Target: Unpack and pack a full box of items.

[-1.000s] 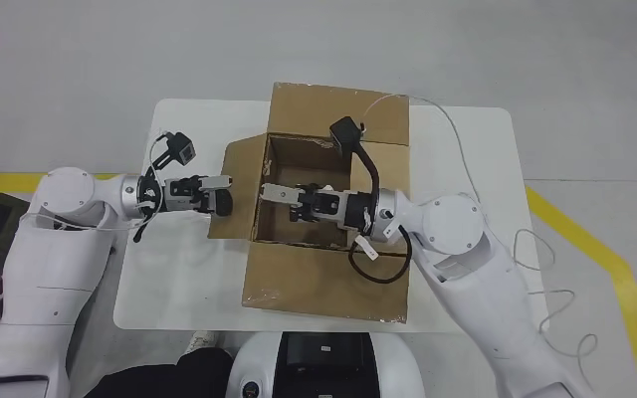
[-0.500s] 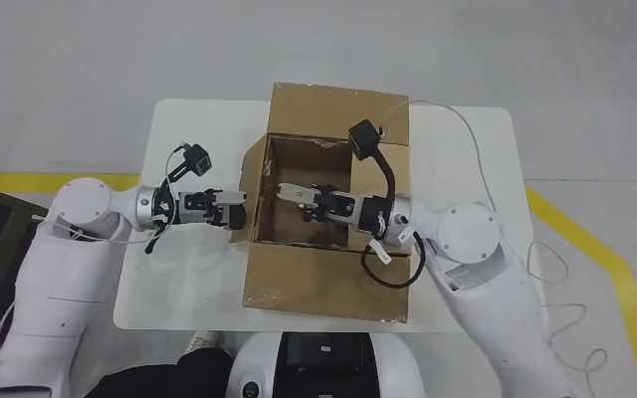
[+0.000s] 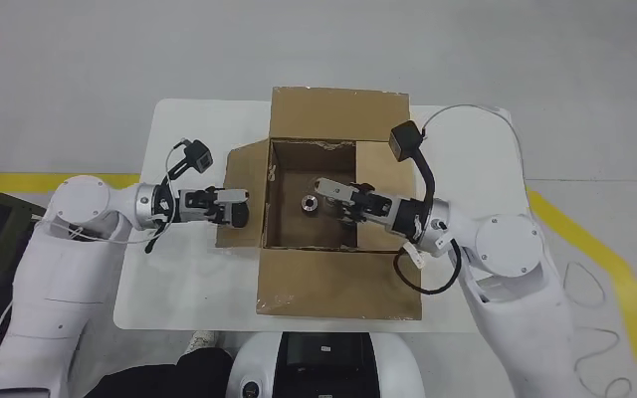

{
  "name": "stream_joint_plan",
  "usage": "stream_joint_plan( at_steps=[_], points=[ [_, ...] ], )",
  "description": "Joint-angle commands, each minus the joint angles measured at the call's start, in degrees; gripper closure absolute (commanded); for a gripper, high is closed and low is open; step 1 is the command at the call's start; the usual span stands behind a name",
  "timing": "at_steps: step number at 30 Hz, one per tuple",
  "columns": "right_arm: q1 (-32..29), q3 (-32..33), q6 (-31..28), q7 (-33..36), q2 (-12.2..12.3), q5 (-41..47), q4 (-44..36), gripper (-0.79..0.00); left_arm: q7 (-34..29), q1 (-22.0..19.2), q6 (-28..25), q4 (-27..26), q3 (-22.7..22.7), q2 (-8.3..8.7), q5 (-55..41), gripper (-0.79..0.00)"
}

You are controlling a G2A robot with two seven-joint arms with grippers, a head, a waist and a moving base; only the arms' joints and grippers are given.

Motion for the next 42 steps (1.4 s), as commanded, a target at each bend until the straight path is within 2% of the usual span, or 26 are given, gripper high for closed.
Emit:
stream_joint_plan(
  at_steps=[1, 4, 7, 24, 33, 42],
  points=[
    [-0.38, 0.55, 0.15, 0.65, 0.19, 0.51, -0.38, -0.785, 0.51, -1.12, 0.69, -0.32, -0.83, 0.07, -0.96, -0.785],
    [-1.15, 1.44, 0.31, 1.35, 0.46, 1.45, -1.04, -0.785, 1.92, -3.32, 0.8, -0.31, -1.16, -0.03, -1.96, -0.785],
    [-2.16, 2.33, 0.56, 1.97, 0.75, 2.37, -1.92, -0.785, 4.12, -5.73, 0.32, 0.65, 0.34, -0.51, -2.89, -0.785],
    [-12.25, 8.1, 2.26, 5.56, 2.65, 7.63, -11.33, -0.785, 16.65, -18.73, -4.33, 5.43, 18.55, -6.09, -1.61, -0.785],
    [-15.96, 9.2, 1.34, 5.54, 3.38, 9.29, -13.18, -0.785, 20.42, -24.12, -4.07, 6.1, 25.53, -8.98, 0.85, -0.785],
    [-18.96, 10.06, -1.14, 4.8, 4.05, 9.29, -12.8, -0.785, 22.97, -27.64, -4.94, 9.15, 30.49, -11.53, 3.45, -0.785]
  ],
)
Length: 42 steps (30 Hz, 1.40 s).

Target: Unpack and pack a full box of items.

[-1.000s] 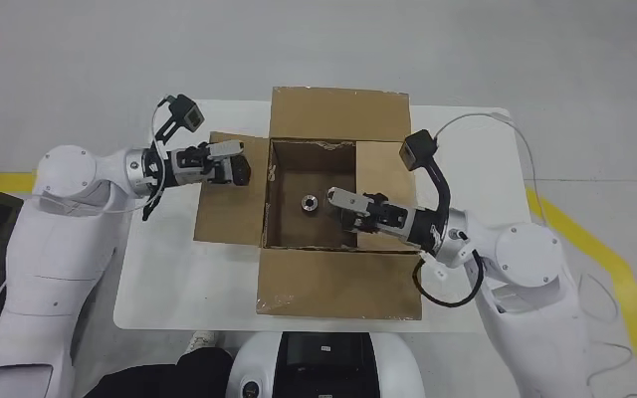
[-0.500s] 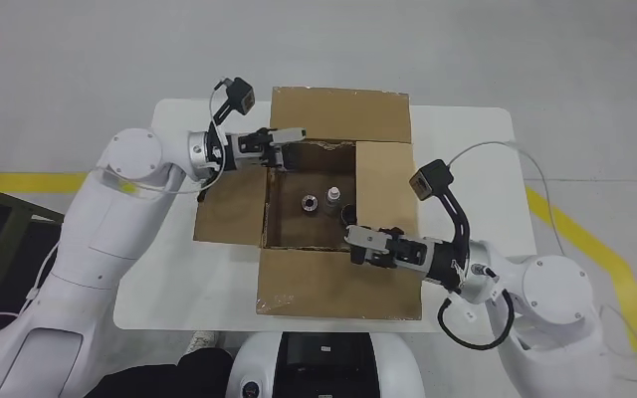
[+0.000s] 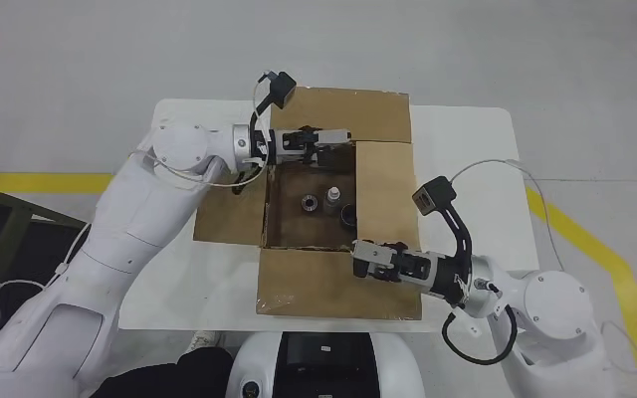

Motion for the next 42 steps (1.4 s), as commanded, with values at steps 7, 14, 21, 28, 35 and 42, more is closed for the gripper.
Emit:
stream_joint_plan(
  at_steps=[7, 14, 21, 28, 35, 42],
  points=[
    [-3.63, 1.68, -3.15, -0.32, 0.61, 0.35, 0.27, -0.785, 1.5, -3.14, -1.54, 3.51, 4.28, -2.49, 2.73, -0.785],
    [-7.77, 3.36, -7.1, -1.18, 1.05, 1.31, -0.58, -0.785, 1.97, -4.4, -2.04, 6.88, 6.61, -3.96, 6.33, -0.785],
    [-10.38, 4.04, -10.37, -1.49, 1.41, 2.03, -0.39, -0.785, 4.51, -3.67, -4.18, 8.41, 7.27, -4.89, 8.99, -0.785],
    [-11.04, 3.21, -11.84, -1.36, 1.71, 2.26, 0.53, -0.785, 6.57, -4.62, -7.23, 10.68, 9.82, -6.98, 11.23, -0.785],
    [-10.24, 1.1, -12.28, -1.78, 1.89, 2.46, 1.63, -0.785, 8.36, -6.12, -7.75, 12.99, 11.62, -9.48, 9.95, -0.785],
    [-9.22, -0.07, -11.93, -1.55, 2.16, 2.42, 2.19, -0.785, 8.11, -6.63, -7.24, 16.34, 12.75, -11.32, 9.49, -0.785]
  ],
)
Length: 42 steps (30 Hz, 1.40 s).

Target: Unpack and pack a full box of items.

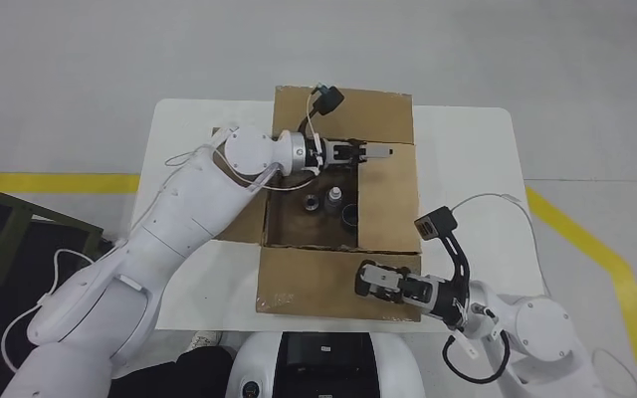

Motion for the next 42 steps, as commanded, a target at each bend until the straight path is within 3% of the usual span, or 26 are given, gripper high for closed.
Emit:
stream_joint_plan(
  at_steps=[1, 23, 27, 34, 42],
  points=[
    [0.16, -0.25, 0.13, 0.12, 0.09, 0.07, 0.16, -0.785, -0.3, 0.16, -0.1, 0.71, 0.06, -0.4, -0.36, -0.785],
    [1.29, -2.81, 0.73, -0.25, 0.96, -1.69, -0.07, -0.785, -1.25, 0.2, 0.94, -0.32, -3.88, -4.49, -13.97, -0.785],
    [1.66, -3.32, 1.21, -2.76, 1.05, -4.11, 0.31, -0.785, -1.05, -0.07, 1.35, -0.96, -4.62, -5.2, -16.04, -0.785],
    [-2.43, 1.96, 2.04, -8.5, 1.69, -10.29, -3.12, -0.785, -1.64, -0.66, 2.28, -0.26, -4.72, -6.61, -18.26, -0.785],
    [-10.49, 12.1, -1.22, -13.08, 2.18, -11.17, -7.89, -0.785, -2.75, -1.21, 2.37, 1.13, -5.46, -7.73, -18.98, -0.785]
  ],
)
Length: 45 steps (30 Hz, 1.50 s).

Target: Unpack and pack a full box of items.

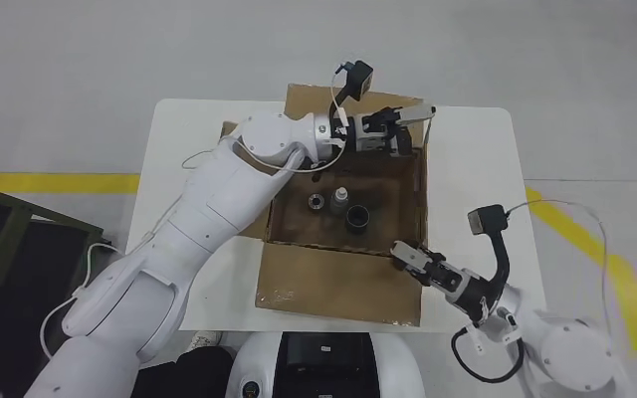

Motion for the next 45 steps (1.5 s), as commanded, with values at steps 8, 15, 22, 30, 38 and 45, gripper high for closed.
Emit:
stream_joint_plan(
  at_steps=[8, 15, 22, 30, 38, 45],
  points=[
    [-5.08, 6.55, -4.29, -2.25, 0.13, 0.77, -0.41, -0.785, -4.11, -0.23, 1.78, -0.92, -5.39, 0.84, -1.04, -0.785],
    [-6.2, 8.77, -5.34, -4.71, 0.08, 0.83, -0.41, -0.785, -8.87, 2.51, 5.61, -5.71, -13.48, 3.92, 2.02, -0.785],
    [-5.49, 9.41, -5.24, -5.21, 0.18, -0.55, 0.33, -0.785, -12.0, 9.87, 9.91, -13.69, -21.5, 7.17, 5.85, -0.785],
    [-2.89, 9.09, -5.8, -5.4, 0.3, -0.85, 4.44, -0.785, -13.53, 20.28, 14.88, -23.61, -33.2, 10.75, 8.81, -0.785],
    [0.92, 7.22, -5.78, -5.57, 0.43, -2.28, 7.75, -0.785, -14.47, 26.49, 17.66, -29.23, -42.62, 13.08, 9.91, -0.785],
    [4.54, 6.07, -3.24, -6.01, 0.62, -5.39, 10.0, -0.785, -16.6, 29.18, 18.95, -29.62, -48.88, 14.72, 10.84, -0.785]
  ],
)
